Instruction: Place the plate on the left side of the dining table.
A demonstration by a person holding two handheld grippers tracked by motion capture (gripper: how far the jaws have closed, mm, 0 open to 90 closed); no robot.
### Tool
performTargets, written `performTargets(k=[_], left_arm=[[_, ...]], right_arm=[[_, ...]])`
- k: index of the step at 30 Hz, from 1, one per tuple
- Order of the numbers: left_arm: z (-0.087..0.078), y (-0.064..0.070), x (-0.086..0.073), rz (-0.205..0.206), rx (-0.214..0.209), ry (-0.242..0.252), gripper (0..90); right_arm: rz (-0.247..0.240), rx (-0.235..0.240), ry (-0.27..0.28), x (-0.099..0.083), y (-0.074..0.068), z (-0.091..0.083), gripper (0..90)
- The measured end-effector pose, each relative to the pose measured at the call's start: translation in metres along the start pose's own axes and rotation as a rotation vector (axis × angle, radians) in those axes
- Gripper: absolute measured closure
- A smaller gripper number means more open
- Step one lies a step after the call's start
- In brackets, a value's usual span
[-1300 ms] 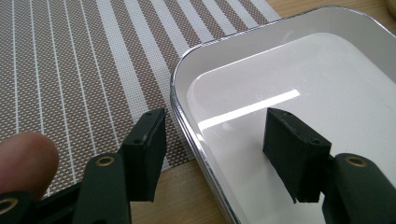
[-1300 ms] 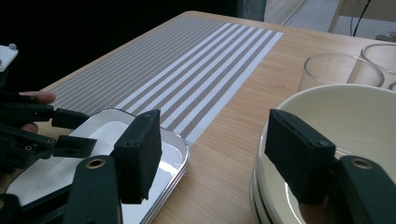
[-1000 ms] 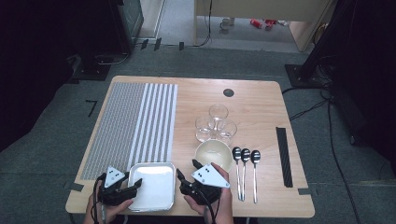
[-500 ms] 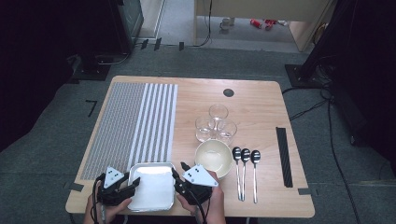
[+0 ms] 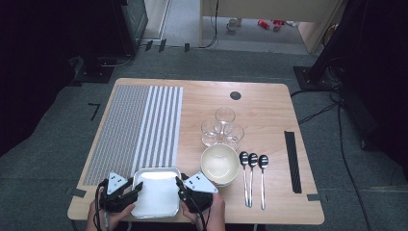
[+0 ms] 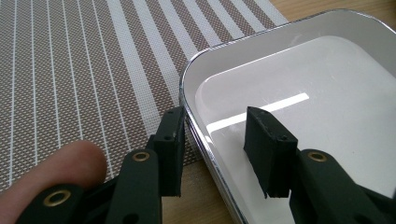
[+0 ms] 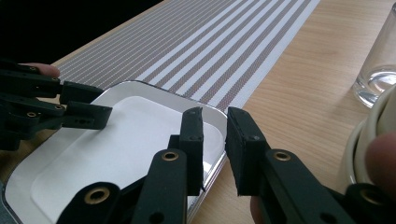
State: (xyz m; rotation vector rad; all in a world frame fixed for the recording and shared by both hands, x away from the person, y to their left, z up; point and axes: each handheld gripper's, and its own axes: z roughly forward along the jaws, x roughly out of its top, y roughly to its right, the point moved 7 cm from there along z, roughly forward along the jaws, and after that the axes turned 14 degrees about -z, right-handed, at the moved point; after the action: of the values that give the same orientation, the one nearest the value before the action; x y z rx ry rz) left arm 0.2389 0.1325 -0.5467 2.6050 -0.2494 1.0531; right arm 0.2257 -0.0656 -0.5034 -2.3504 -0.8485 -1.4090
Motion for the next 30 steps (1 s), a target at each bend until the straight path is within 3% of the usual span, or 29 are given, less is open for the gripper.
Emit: performTargets(k=[3,12,18,21,30], left_arm=[[0.0,0.0,0.0,0.002,0.0,-0.002,58.6],[-0.001,-0.002,0.0,0.011,0.003,0.003,61.5],[-0.001,-0.003,0.0,0.04,0.011,0.011,61.8],[-0.001,-0.003,0.0,0.054,0.01,0.018,62.1],[-0.001,-0.003,-0.001,0.069,0.01,0.033,62.5]], right_arm=[[-0.015,0.011,-0.006,-0.003,-0.002,0.003,80.4],[-0.016,0.027,-0.035,-0.013,-0.006,0.012,77.2],[-0.025,0.041,-0.047,-0.018,-0.007,0.015,77.5],[-0.022,0.04,-0.078,-0.022,-0.007,0.017,77.3],[0.013,0.053,-0.091,-0.026,-0.006,0.019,77.9]])
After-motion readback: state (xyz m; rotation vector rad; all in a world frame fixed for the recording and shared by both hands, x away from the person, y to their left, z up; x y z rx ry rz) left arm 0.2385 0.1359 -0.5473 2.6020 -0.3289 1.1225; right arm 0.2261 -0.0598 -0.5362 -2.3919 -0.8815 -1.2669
